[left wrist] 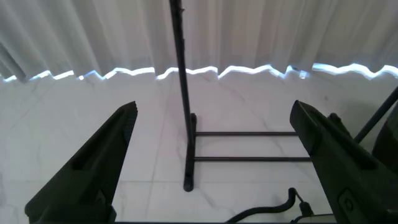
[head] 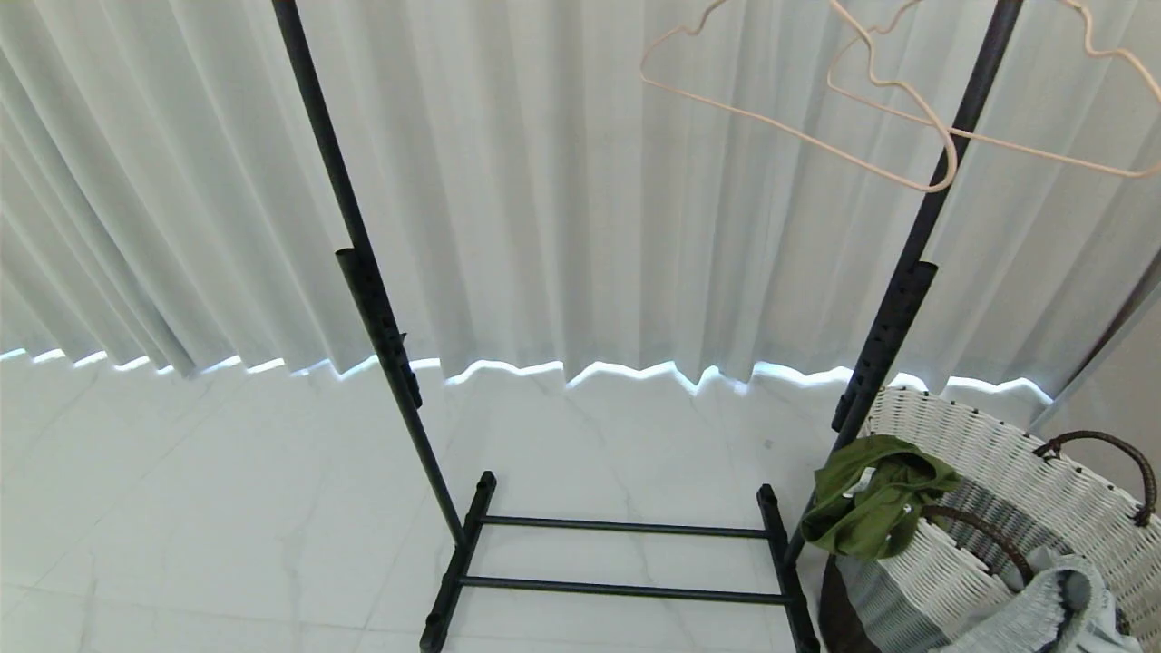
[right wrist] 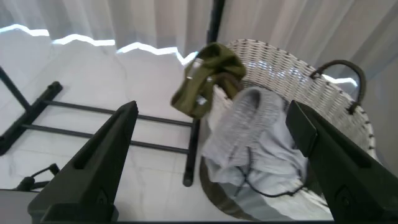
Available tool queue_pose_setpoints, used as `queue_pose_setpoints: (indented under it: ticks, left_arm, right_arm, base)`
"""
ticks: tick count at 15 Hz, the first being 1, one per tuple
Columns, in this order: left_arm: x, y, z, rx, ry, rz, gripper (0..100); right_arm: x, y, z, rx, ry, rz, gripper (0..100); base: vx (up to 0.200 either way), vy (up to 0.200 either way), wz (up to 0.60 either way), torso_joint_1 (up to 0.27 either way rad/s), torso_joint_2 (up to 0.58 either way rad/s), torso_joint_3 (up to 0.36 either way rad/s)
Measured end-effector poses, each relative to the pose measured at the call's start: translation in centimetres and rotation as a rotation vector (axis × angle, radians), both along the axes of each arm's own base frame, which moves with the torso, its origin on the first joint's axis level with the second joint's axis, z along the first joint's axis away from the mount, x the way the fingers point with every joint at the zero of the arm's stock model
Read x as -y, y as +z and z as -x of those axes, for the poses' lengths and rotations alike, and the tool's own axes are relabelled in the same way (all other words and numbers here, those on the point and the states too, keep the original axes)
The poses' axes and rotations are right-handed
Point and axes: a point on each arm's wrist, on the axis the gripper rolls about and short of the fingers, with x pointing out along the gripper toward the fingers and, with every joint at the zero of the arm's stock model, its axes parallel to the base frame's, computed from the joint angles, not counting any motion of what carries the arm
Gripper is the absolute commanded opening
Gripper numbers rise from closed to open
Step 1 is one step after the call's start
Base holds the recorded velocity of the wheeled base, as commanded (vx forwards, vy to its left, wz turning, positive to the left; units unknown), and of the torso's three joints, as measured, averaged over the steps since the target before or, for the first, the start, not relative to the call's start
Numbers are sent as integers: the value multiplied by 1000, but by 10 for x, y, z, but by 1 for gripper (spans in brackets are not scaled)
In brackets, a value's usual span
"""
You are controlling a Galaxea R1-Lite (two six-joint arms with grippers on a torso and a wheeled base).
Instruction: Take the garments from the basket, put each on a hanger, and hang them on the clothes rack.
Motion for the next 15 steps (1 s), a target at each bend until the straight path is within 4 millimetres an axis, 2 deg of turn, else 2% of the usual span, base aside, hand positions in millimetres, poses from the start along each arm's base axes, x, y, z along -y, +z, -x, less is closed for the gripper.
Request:
queue_pose_setpoints:
  ticks: [2, 8, 13, 15]
  left_arm:
    - [0, 0, 0, 0, 0, 2, 100]
    - [0, 0, 0, 0, 0, 7, 100]
    - [0, 0, 0, 0, 1, 6, 100]
    - [0, 0, 0, -1, 0, 10, 100]
  right_arm:
    - [0, 0, 0, 1, 1, 4, 100]
    - [0, 0, 0, 4, 1, 34, 100]
    - [0, 0, 0, 5, 3, 51, 100]
    - [0, 0, 0, 4, 1, 43, 100]
  base:
    - [0, -200, 0, 7, 7, 7]
    - [0, 0, 0, 0, 0, 0]
    - [200, 0, 0, 0, 2, 2]
    - [0, 0, 0, 0, 0, 0]
